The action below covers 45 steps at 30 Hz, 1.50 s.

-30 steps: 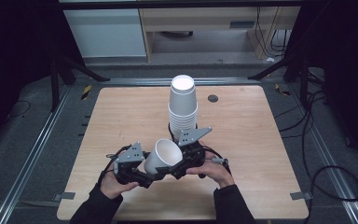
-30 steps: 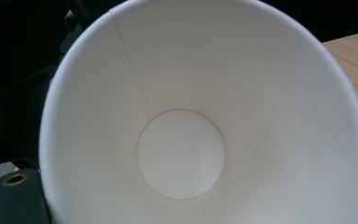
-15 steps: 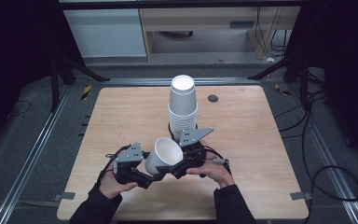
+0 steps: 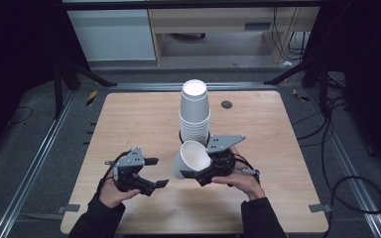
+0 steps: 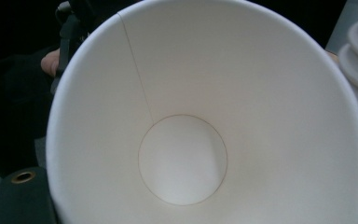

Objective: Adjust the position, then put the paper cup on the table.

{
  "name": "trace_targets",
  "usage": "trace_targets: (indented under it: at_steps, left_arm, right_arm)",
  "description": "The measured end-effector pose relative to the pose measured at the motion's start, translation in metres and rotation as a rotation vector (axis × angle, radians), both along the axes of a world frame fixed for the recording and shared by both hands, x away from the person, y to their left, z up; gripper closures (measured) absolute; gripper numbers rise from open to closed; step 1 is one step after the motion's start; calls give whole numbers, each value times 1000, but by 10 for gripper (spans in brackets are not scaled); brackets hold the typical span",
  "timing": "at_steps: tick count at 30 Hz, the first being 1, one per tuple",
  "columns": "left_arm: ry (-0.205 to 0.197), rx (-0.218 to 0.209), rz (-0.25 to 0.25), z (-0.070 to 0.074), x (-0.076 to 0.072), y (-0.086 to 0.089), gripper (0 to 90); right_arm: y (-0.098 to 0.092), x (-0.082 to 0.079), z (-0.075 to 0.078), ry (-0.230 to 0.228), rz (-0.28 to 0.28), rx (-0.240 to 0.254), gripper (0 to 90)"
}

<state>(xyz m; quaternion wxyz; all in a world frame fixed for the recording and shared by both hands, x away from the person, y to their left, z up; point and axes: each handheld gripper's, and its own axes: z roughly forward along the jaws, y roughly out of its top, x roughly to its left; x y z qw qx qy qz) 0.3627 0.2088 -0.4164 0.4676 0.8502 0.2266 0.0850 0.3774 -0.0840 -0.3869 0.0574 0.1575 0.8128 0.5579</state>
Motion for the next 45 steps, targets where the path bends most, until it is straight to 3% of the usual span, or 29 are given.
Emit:
trace_targets:
  at_steps: [7,11,20,22,26,33,39,45]
  left_arm:
    - [25,7,93,-5,9,11,157]
    - [41,9,146,-6,12,16,158]
    - [64,6,247,-9,20,30,156]
    - [65,5,265,-10,21,33,157]
    - [69,4,290,-11,22,37,158]
    - [81,-6,315,-13,25,43,159]
    - [86,-1,332,-14,26,45,160]
    - [86,22,348,-18,29,45,159]
  right_arm:
    - [-21,-1,2,4,-68,-45,141]
    - [-36,-4,3,-20,-126,-58,141]
    - [-71,-6,-3,-25,-281,-91,140]
    - [-76,-5,-4,-23,-335,-125,139]
    - [-84,-5,-2,-42,-424,-164,138]
    - [-96,4,-5,-16,-504,-179,139]
    - [-109,12,-9,7,-615,-193,140]
    - [-124,22,-15,22,-734,-247,140]
